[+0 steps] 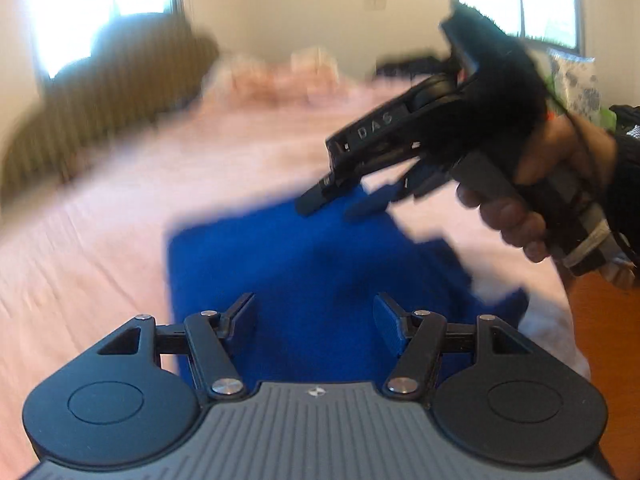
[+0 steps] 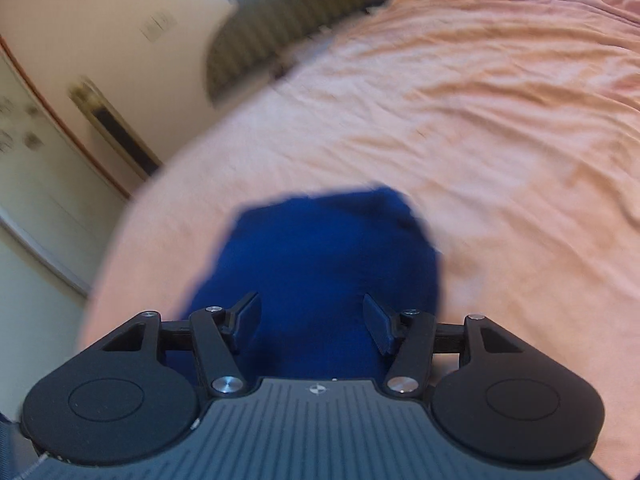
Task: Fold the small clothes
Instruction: 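Press the folded sweater bundle flat with both grippers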
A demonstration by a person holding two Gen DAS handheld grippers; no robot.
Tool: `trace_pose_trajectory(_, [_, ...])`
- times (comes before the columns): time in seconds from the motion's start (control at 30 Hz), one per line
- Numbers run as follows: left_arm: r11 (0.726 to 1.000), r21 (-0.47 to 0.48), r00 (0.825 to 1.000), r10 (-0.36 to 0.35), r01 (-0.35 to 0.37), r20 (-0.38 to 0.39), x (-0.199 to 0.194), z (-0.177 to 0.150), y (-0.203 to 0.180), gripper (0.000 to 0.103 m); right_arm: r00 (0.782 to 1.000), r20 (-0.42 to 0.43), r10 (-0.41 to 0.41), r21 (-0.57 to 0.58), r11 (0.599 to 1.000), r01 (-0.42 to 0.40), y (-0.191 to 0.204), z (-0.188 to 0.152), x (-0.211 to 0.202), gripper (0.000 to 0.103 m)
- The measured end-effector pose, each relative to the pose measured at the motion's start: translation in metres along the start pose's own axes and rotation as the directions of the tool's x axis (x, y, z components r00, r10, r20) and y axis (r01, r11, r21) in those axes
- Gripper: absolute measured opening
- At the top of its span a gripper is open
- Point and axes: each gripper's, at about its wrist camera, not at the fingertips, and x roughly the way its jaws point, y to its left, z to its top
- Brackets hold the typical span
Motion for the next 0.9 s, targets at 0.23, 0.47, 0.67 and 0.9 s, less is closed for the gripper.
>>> trace_pose_trajectory(0.23, [0.977,-0.196,0.995,-0.074,0.085,0.064,-0.026,-0.006,0.036,0.065,0.989,0.13,0.067,0.069,0.995,-0.076,-0.01,-0.01,-0.047,0.071])
trace_pose_trajectory(0.47, [0.81,-0.579,0.994,-0.104,0.098,0.022,0.007,0.003,0.138,0.078,0.997,0.049,0.055,0.152,0.986,-0.062,-0.049,0.009,-0.036,0.085])
trace_pose_trajectory(0.67, [0.678,-0.705,0.947,-0.32,0.208,-0.028,0.047,-0.009,0.162,0.057,0.984,-0.094,0.154,0.048,0.988,-0.15,-0.033,0.0,-0.003,0.069])
trace_pose_trajectory(0.9, [0.76,-0.631,0.959,-0.27,0.157,-0.086,0.065,0.003,0.151,0.02,0.983,-0.09,0.162,0.013,0.987,-0.162,-0.019,-0.002,-0.008,0.024])
